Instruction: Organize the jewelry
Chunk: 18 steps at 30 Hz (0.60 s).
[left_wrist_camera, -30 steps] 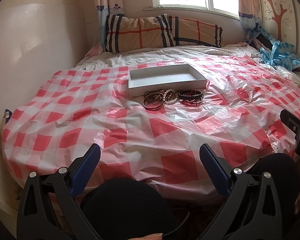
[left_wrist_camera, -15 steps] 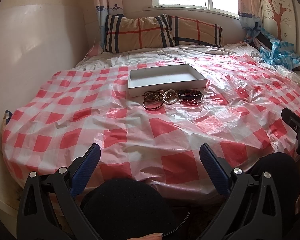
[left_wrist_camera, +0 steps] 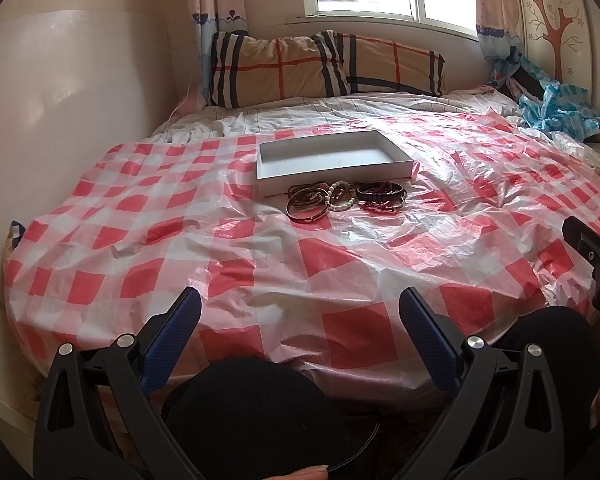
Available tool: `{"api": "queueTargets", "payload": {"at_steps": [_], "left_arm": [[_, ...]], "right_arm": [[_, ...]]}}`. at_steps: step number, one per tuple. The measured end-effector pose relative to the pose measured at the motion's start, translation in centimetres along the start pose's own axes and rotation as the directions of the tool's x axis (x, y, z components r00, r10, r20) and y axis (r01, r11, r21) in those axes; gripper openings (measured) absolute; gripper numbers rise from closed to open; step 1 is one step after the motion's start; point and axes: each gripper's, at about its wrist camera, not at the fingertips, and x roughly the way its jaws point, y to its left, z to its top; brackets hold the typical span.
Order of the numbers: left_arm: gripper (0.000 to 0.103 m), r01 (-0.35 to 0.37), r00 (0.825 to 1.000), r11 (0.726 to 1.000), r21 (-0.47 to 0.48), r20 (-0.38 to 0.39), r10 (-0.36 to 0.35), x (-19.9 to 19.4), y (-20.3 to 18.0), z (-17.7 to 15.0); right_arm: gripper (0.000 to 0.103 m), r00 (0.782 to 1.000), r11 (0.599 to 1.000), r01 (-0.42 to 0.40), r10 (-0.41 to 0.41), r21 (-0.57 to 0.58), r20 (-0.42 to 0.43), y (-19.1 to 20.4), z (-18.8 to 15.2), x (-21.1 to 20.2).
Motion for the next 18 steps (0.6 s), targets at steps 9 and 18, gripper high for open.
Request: {"api": "queueTargets", "payload": {"at_steps": [9, 18], "left_arm": [[0.095, 0.028, 0.999, 0.999, 0.029, -0.033, -0.027, 0.1, 0.2, 1.3], [0.095, 0.074, 0.995, 0.997, 0.009, -0.068, -0.073, 2.7, 0.4, 3.2]], "right_arm": [[0.096, 0.995, 0.995, -0.103, 0.103, -0.006, -0.008, 0.7, 2.0, 0.0], [0.096, 0.975, 0.975, -0.219, 0.22, 0.039, -0.033, 1.5, 3.9, 3.0]]}}
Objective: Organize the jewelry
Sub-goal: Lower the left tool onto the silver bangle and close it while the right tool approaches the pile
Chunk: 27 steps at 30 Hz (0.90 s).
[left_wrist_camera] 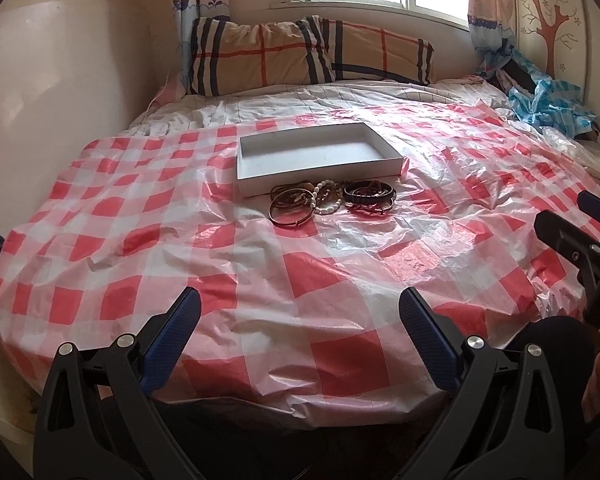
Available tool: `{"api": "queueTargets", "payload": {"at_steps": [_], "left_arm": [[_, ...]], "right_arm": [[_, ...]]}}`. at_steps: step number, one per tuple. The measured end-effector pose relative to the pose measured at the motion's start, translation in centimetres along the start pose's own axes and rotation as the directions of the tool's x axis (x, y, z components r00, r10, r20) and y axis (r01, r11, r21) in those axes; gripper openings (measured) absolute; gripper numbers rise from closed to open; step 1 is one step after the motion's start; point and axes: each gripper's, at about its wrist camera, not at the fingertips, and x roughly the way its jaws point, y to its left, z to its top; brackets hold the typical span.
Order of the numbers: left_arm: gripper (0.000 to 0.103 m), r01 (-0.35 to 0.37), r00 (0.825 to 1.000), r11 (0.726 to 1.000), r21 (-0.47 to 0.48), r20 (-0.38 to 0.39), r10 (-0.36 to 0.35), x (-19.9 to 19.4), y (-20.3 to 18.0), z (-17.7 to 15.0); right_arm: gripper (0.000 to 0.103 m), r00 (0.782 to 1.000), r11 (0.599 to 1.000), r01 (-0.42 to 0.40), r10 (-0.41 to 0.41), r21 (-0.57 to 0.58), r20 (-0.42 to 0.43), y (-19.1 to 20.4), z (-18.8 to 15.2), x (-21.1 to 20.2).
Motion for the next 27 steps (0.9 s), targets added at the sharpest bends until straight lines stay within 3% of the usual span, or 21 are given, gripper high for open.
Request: {"api": "queueTargets", "payload": {"at_steps": [6, 13, 17, 21, 27], "left_arm": [[0.095, 0.032, 0.999, 0.999, -0.025, -0.041, -0.033, 3.6, 0.3, 1.9], [0.093, 0.023, 0.997, 1.0, 0.02, -0.074, -0.022, 9.8, -0.5, 5.4], [0.09, 0.0, 0.997, 1.0, 0.001, -0.082, 0.0, 13.6, 0.6, 7.3], [0.079, -0.005, 0.991, 0.999, -0.053, -0.134, -0.002, 17.9, 2.9, 8.9], [0.058, 0.005, 0.978, 1.0, 0.0, -0.207, -0.005, 22.3, 3.2, 9.0]], "right_arm": [[0.096, 0.999, 0.999, 0.025, -0.027, -0.036, -0.038, 0.0, 0.6, 3.8], [0.096, 0.995, 0.998, 0.057, -0.057, -0.003, -0.078, -1.5, 2.4, 9.6], [0.096, 0.995, 0.999, 0.034, -0.032, 0.022, -0.099, -2.3, 3.6, 12.6], [0.096, 0.993, 1.0, 0.018, -0.015, 0.016, -0.121, -2.3, 3.9, 15.0], [0.096, 0.982, 0.999, -0.024, 0.031, 0.041, -0.189, -2.5, 3.1, 16.7]]}}
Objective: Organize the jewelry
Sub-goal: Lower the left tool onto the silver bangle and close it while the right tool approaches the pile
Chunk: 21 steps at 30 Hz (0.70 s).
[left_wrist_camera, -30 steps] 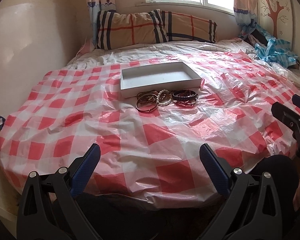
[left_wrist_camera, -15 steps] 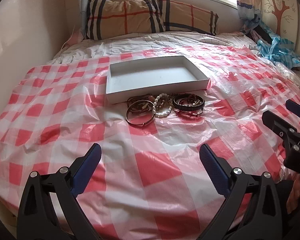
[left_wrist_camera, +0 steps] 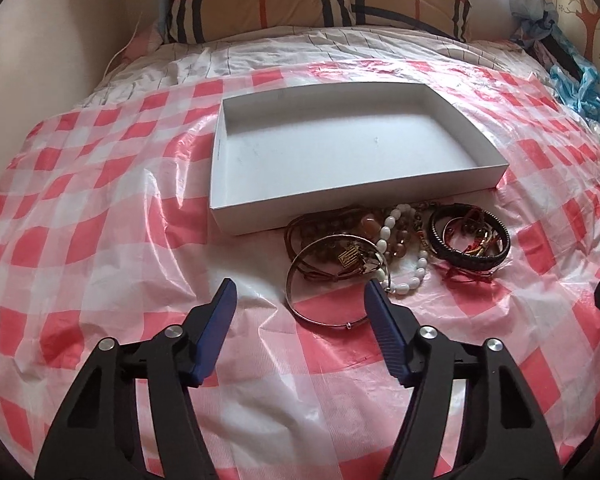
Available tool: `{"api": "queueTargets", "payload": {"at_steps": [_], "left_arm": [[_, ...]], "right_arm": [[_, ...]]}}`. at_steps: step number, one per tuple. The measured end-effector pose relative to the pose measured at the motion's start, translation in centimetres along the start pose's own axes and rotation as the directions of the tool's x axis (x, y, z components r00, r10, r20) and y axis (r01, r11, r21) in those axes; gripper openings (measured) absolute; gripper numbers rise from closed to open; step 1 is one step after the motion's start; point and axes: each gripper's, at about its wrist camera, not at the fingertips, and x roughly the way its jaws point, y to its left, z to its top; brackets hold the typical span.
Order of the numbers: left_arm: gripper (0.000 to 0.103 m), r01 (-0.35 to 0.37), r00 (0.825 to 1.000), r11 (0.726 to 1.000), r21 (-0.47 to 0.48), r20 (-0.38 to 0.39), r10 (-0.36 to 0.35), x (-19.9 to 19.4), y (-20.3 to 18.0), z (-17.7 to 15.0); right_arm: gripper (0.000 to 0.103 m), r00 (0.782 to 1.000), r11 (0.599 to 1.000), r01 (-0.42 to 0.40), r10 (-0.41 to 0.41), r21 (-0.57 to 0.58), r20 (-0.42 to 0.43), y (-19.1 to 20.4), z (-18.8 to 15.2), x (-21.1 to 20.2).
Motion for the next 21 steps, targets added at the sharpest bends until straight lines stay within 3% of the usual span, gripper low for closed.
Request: {"api": "queueTargets", "payload": {"at_steps": [12, 14, 21], "left_arm": [[0.016, 0.037, 0.998, 0.997, 0.069, -0.061, -0.033, 2.9, 0.3, 0.2], [0.003, 0.017, 0.998, 0.994, 0.105, -0.059, -0.011, 2.7, -0.2, 0.1], [0.001, 0.106, 0.991, 0.994, 0.021, -0.087, -0.104, 1.6, 1.9, -0.2]], "right_arm": [[0.096, 0.998, 0.999, -0.036, 0.035, -0.023, -0.044, 0.9, 0.3, 1.4], [0.096, 0.998, 0.999, -0.037, 0.036, -0.031, -0.052, 1.0, 0.5, 1.8], [0.096, 0.994, 0.991, -0.055, 0.043, -0.121, -0.098, 2.4, 1.8, 4.7]]}}
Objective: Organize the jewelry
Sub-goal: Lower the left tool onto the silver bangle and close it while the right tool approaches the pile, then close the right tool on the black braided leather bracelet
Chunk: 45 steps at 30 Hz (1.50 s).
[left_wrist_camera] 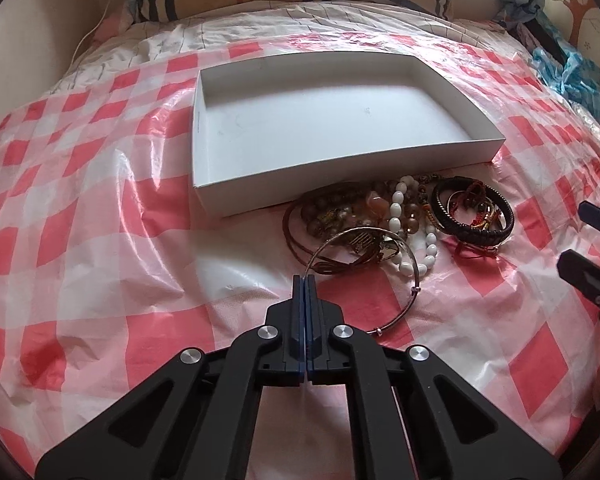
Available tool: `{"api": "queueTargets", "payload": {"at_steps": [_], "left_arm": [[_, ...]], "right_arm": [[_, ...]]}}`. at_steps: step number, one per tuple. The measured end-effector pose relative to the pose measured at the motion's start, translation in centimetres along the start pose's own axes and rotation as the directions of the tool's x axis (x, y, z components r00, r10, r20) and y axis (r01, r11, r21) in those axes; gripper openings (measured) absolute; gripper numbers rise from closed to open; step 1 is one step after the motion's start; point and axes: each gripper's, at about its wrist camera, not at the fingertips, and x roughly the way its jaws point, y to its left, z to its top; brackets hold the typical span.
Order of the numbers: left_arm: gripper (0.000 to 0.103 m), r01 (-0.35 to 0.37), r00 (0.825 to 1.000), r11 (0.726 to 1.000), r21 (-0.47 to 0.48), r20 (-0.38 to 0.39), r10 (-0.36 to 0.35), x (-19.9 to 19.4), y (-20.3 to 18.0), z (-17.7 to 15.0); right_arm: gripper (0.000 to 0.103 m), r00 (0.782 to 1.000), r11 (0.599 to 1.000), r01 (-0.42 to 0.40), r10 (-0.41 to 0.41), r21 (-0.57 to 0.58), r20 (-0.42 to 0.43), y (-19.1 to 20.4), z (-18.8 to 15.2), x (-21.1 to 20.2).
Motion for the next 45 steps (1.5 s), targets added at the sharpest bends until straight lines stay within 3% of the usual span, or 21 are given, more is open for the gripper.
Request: {"api": "queueTargets", "payload": {"at_steps": [7, 16, 19, 21, 23, 24, 26, 27, 28, 29, 32, 36, 38, 40, 41, 43, 45], "left_arm": [[0.001, 0.003, 1.0, 1.0, 0.001, 0.006, -0.003, -0.3, 0.6, -0.2], [0.003, -0.005, 0.999, 0.999, 0.04, 0.034, 0.003, 0.0, -0.5, 0.6], [0.004, -0.013, 1.0, 0.999, 0.052, 0.01, 0.013, 0.9, -0.9, 0.6], [0.004, -0.02, 1.0, 0.998, 0.056, -0.017, 0.021, 1.6, -1.1, 0.4], [0.003, -0.016, 1.0, 0.998, 0.054, -0.022, 0.017, 1.7, -1.2, 0.2], [0.0, -0.005, 1.0, 0.999, 0.053, -0.015, 0.006, 1.5, -1.3, 0.2], [0.0, 0.006, 1.0, 0.999, 0.05, -0.004, -0.006, 1.1, -1.3, 0.2], [0.0, 0.006, 1.0, 0.999, 0.05, -0.002, -0.006, 1.0, -1.3, 0.2], [0.0, 0.008, 1.0, 0.999, 0.049, -0.003, -0.007, 1.0, -1.3, 0.1], [0.0, 0.007, 1.0, 0.999, 0.049, -0.003, -0.007, 0.9, -1.3, 0.1], [0.0, 0.008, 1.0, 0.999, 0.049, -0.011, -0.008, 1.0, -1.4, 0.1], [0.001, 0.001, 1.0, 0.999, 0.037, -0.022, -0.001, 1.5, -1.3, 0.2], [0.001, 0.005, 1.0, 1.0, 0.029, -0.026, -0.004, 1.7, -1.1, 0.3], [0.001, 0.014, 1.0, 1.0, 0.028, -0.029, -0.013, 1.8, -1.2, 0.2], [0.0, 0.026, 0.999, 0.999, 0.031, -0.028, -0.025, 1.7, -1.2, 0.3], [0.0, 0.048, 0.999, 0.998, 0.043, -0.021, -0.047, 1.4, -1.5, 0.2], [0.0, 0.051, 0.999, 0.997, 0.056, -0.018, -0.05, 1.1, -1.7, 0.2]], "right_arm": [[0.096, 0.997, 0.994, -0.044, 0.036, -0.104, -0.072, 2.0, 1.8, 4.5], [0.092, 0.985, 0.986, -0.124, 0.108, -0.11, -0.138, 2.2, 2.2, 7.7], [0.071, 0.986, 0.988, -0.116, 0.102, -0.103, -0.131, 1.8, 2.2, 7.4], [0.065, 0.983, 0.988, -0.139, 0.129, -0.065, -0.128, 1.1, 2.2, 7.3], [0.037, 0.986, 0.991, -0.119, 0.112, -0.054, -0.123, 0.6, 2.3, 7.1], [0.036, 0.985, 0.991, -0.127, 0.122, -0.036, -0.121, 0.2, 2.3, 6.9], [0.039, 0.982, 0.99, -0.144, 0.143, -0.003, -0.127, -0.4, 2.1, 6.9], [0.046, 0.98, 0.989, -0.151, 0.15, 0.003, -0.127, -0.5, 2.0, 6.8], [0.068, 0.981, 0.988, -0.153, 0.153, 0.006, -0.121, -0.6, 1.9, 6.6], [0.083, 0.983, 0.989, -0.151, 0.15, 0.0, -0.105, -0.4, 1.9, 6.3], [0.087, 0.99, 0.989, -0.134, 0.131, -0.06, -0.06, 0.8, 2.2, 5.8], [0.087, 0.989, 0.984, -0.125, 0.113, -0.125, -0.097, 2.6, 2.6, 7.4], [0.074, 0.989, 0.982, -0.105, 0.086, -0.157, -0.122, 3.2, 2.6, 8.2], [0.069, 0.988, 0.982, -0.118, 0.102, -0.144, -0.112, 2.9, 2.6, 7.8], [0.061, 0.988, 0.983, -0.128, 0.115, -0.133, -0.105, 2.6, 2.6, 7.5], [0.015, 0.985, 0.983, -0.144, 0.132, -0.115, -0.11, 2.3, 2.7, 7.3], [0.015, 0.988, 0.985, -0.131, 0.12, -0.114, -0.094, 2.3, 2.6, 6.7]]}}
